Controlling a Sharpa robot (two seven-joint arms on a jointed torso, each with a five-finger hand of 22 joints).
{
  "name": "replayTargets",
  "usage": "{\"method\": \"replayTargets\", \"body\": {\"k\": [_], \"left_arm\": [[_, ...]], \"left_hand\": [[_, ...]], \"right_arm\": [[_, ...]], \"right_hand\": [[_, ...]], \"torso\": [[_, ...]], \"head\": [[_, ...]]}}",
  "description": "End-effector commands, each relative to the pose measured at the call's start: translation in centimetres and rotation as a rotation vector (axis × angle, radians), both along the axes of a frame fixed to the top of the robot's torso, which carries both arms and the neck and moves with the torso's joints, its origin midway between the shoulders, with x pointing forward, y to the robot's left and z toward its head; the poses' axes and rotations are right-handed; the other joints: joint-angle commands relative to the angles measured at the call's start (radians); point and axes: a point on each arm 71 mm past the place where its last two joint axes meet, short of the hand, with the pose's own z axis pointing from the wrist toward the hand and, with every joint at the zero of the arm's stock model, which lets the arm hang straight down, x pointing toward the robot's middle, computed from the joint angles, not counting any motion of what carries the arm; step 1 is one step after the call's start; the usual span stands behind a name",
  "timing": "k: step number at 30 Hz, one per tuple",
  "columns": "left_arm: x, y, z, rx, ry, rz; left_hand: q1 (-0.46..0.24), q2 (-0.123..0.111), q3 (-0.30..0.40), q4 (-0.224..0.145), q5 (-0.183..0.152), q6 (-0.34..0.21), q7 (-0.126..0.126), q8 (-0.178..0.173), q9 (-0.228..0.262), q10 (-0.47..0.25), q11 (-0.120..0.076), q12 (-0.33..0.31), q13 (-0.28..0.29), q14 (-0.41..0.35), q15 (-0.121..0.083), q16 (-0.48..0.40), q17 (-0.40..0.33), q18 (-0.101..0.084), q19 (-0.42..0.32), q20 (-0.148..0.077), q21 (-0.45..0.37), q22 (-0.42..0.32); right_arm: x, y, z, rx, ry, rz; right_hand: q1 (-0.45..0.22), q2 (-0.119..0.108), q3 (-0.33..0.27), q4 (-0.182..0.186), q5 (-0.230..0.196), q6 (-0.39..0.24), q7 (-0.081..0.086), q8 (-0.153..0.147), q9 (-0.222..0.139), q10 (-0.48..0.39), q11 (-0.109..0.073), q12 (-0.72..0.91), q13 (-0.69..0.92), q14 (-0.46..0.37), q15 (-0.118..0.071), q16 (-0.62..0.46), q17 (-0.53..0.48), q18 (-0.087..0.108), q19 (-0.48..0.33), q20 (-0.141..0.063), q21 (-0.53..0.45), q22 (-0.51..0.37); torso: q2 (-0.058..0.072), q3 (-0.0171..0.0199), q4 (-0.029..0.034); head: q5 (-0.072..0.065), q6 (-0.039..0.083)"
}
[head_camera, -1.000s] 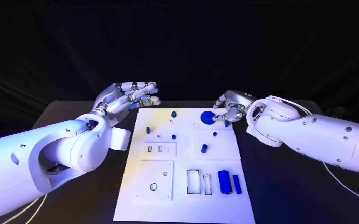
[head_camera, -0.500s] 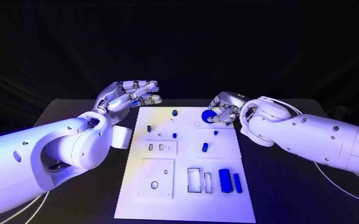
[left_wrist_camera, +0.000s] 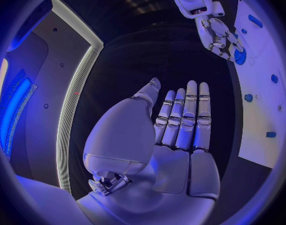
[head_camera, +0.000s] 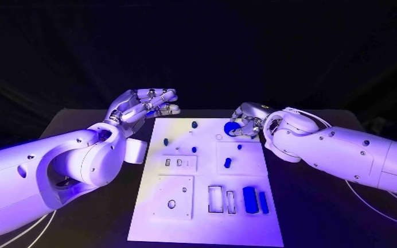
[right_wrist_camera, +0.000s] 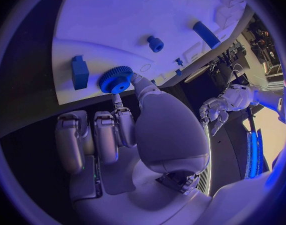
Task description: Assemble the parts on the task board
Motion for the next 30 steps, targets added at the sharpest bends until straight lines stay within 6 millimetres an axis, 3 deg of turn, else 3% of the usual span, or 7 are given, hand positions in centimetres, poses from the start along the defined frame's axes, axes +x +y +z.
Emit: {"method": "replayTargets", "body": {"k": [1, 19, 28, 30], "left_arm": [[-0.06, -0.22, 0.11, -0.009, -0.008, -0.021], [0.01, -0.07, 0.08, -0.007, -0.006, -0.018], [0.04, -0.01, 0.06, -0.007, -0.005, -0.017], [0.04, -0.02, 0.06, -0.007, -0.005, -0.017]], "left_hand": [[-0.001, 0.012, 0.006, 0.001, 0.0, 0.002, 0.002, -0.005, 0.0, -0.004, 0.002, 0.0, 0.0, -0.007, 0.002, -0.004, 0.0, 0.012, -0.007, 0.001, -0.007, -0.001], [-0.001, 0.012, 0.006, 0.001, 0.0, 0.002, 0.002, -0.005, 0.0, -0.004, 0.002, 0.0, 0.0, -0.007, 0.002, -0.004, 0.0, 0.012, -0.007, 0.001, -0.007, -0.001], [-0.001, 0.012, 0.007, 0.001, 0.0, 0.002, 0.002, -0.005, 0.0, -0.005, 0.003, 0.0, 0.0, -0.008, 0.002, -0.005, 0.0, 0.012, -0.007, 0.001, -0.007, -0.002], [-0.001, 0.012, 0.007, 0.001, 0.0, 0.002, 0.002, -0.005, 0.0, -0.005, 0.003, 0.0, 0.0, -0.008, 0.002, -0.005, 0.0, 0.012, -0.007, 0.001, -0.007, -0.002]], "right_arm": [[0.05, -0.04, -0.19, -0.034, 0.008, 0.0], [0.12, -0.59, -0.43, -0.07, 0.012, -0.009], [-0.01, -0.49, -0.35, -0.065, -0.001, 0.001], [-0.05, -0.41, -0.26, -0.063, -0.015, 0.004]], "right_hand": [[0.012, -0.001, 0.003, -0.008, 0.005, -0.003, -0.002, 0.006, 0.001, 0.005, 0.001, 0.0, 0.121, 0.104, 0.004, 0.004, 0.263, -0.013, 0.103, 0.007, 0.007, 0.261], [0.037, 0.009, 0.016, -0.025, 0.007, 0.0, -0.003, 0.013, 0.003, 0.008, -0.001, 0.006, 0.127, 0.104, 0.003, 0.004, 0.263, -0.014, 0.104, 0.007, 0.009, 0.263], [0.061, 0.026, 0.042, -0.045, 0.015, 0.018, -0.004, 0.026, 0.007, 0.016, -0.002, 0.017, 0.138, 0.104, 0.003, 0.004, 0.263, -0.014, 0.104, 0.006, 0.009, 0.263], [0.075, 0.036, 0.059, -0.055, 0.0, 0.036, -0.006, 0.036, 0.01, 0.021, -0.004, 0.023, 0.144, 0.104, 0.001, 0.004, 0.263, -0.014, 0.104, 0.005, 0.009, 0.263]], "torso": [[0.0, 0.0003, -0.0004], [0.001, 0.0009, 0.0], [0.001, 0.0009, 0.0003], [0.0, 0.0006, 0.0003]], "head": [[0.003, -0.003], [0.002, -0.006], [0.004, -0.006], [0.004, -0.005]]}}
